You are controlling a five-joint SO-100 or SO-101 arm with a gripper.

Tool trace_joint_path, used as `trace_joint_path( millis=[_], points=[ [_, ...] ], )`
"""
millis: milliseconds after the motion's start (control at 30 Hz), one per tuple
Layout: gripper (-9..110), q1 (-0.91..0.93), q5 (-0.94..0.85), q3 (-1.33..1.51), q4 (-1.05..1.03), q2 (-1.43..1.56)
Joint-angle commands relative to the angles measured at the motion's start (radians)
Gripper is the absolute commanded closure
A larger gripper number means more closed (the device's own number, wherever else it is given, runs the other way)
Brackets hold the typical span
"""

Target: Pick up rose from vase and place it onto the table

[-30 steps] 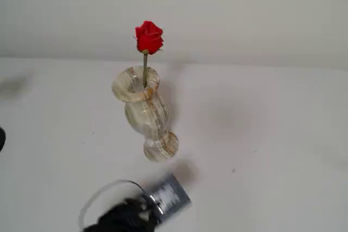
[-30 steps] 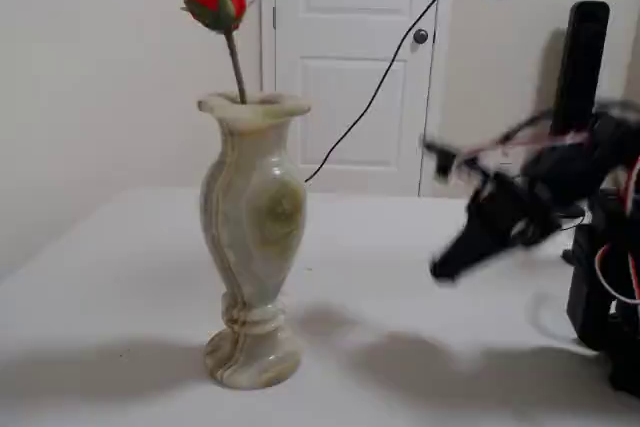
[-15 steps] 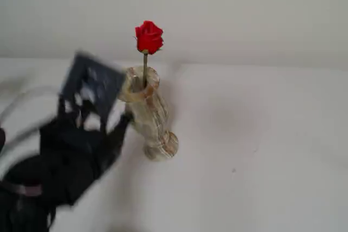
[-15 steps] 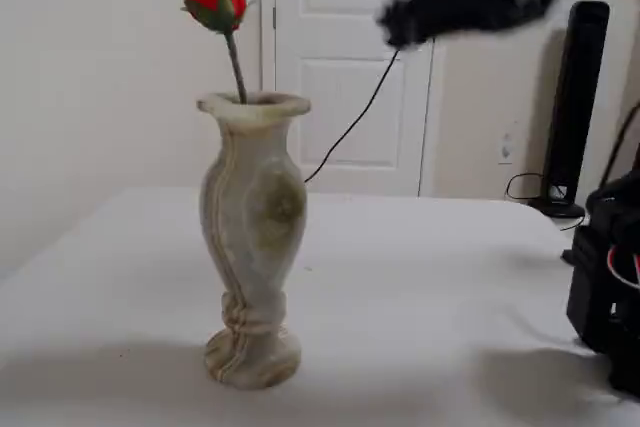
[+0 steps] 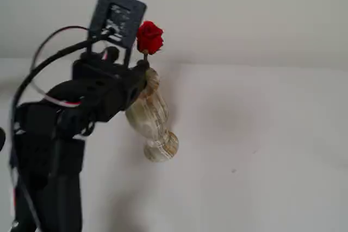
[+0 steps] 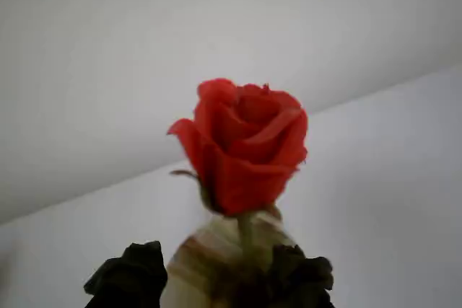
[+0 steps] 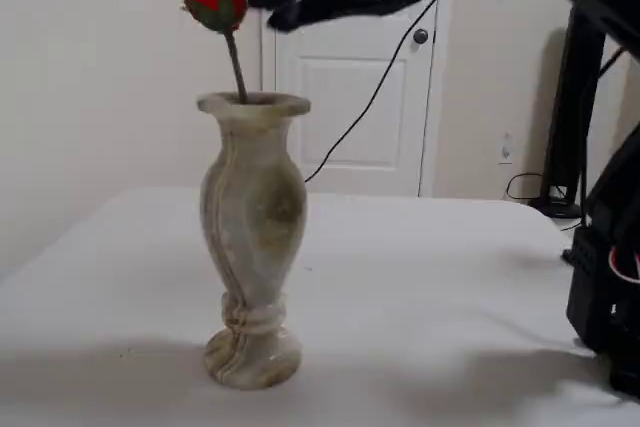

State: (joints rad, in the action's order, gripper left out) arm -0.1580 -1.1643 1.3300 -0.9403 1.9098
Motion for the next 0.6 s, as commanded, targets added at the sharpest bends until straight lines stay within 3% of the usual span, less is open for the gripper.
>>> trace_joint_path(
  millis=[0,167,567],
  points=[
    [82,0.015,-0.023,-0.071,0.064,-0.041],
    [84,0.038,-0.069,-0.071,0.114,-0.094],
    [101,0.060,-0.133,-0.071,0.137,-0.080]
  ],
)
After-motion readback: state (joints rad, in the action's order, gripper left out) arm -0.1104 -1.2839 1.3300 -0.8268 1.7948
